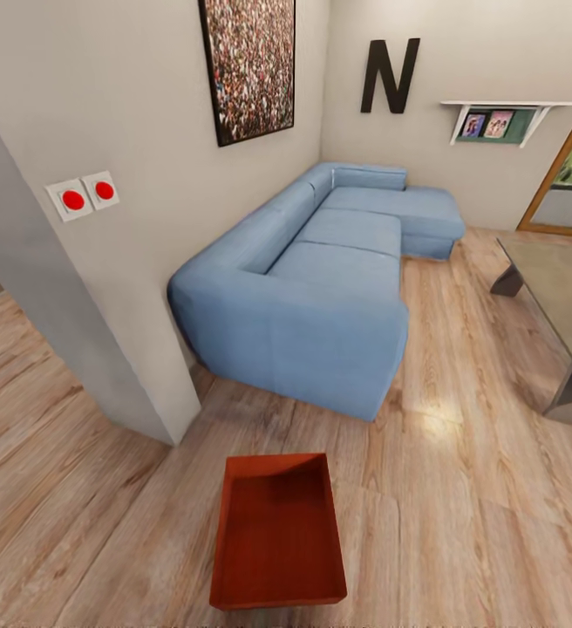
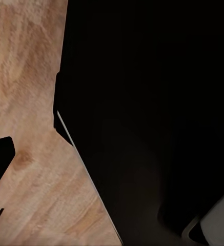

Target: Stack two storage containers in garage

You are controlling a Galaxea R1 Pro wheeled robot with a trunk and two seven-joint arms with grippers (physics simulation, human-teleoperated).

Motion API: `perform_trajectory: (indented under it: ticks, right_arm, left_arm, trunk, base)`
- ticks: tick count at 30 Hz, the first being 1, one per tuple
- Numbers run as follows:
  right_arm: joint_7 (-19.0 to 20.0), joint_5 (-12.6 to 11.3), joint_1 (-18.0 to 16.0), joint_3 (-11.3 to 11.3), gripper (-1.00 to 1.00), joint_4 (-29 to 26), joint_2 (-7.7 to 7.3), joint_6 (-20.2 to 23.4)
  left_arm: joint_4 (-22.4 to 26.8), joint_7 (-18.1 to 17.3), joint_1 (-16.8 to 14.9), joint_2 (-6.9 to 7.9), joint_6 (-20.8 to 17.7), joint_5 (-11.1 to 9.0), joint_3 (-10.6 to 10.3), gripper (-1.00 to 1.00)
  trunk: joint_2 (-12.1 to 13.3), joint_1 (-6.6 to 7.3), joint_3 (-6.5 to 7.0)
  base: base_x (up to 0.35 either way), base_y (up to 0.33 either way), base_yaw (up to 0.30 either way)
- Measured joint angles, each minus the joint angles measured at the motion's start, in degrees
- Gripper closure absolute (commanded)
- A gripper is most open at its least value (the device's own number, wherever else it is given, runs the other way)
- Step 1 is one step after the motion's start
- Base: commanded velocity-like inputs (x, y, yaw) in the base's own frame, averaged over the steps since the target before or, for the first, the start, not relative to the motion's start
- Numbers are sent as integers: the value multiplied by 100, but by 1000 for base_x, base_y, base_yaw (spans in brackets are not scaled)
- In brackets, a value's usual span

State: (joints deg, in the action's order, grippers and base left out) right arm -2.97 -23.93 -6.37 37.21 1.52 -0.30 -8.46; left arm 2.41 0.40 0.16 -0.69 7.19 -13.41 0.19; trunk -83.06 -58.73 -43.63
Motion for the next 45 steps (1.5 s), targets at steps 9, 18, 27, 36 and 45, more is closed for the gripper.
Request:
perform_trajectory:
  ticks: [9, 18, 27, 36, 45]
  right_arm:
    - [-5, 1, 0, 4, -100, 0, 0, -3]
    - [-5, -5, 0, 5, -100, 0, 0, -3]
    - [0, -5, 0, 18, -100, 0, 0, -2]
    - [0, -1, 0, 17, -100, 0, 0, 5]
    - [0, -7, 0, 7, -100, 0, 0, 6]
  left_arm:
    - [2, 0, 0, 0, 0, 0, 0, -100]
    - [0, 0, 0, 0, 0, 0, 2, -100]
    - [0, 0, 0, 0, 0, 0, 0, -100]
    - [0, 0, 0, 0, 0, 0, 0, -100]
    - [132, 0, 0, -22, 1, -20, 5, -100]
  trunk:
    - [0, 0, -82]
    - [0, 0, -165]
    - [0, 0, -247]
    - [0, 0, -330]
    - [0, 0, -412]
  base:
    - [0, 0, 0]
    - [0, 0, 0]
    - [0, 0, 0]
    - [0, 0, 0]
    - [0, 0, 0]
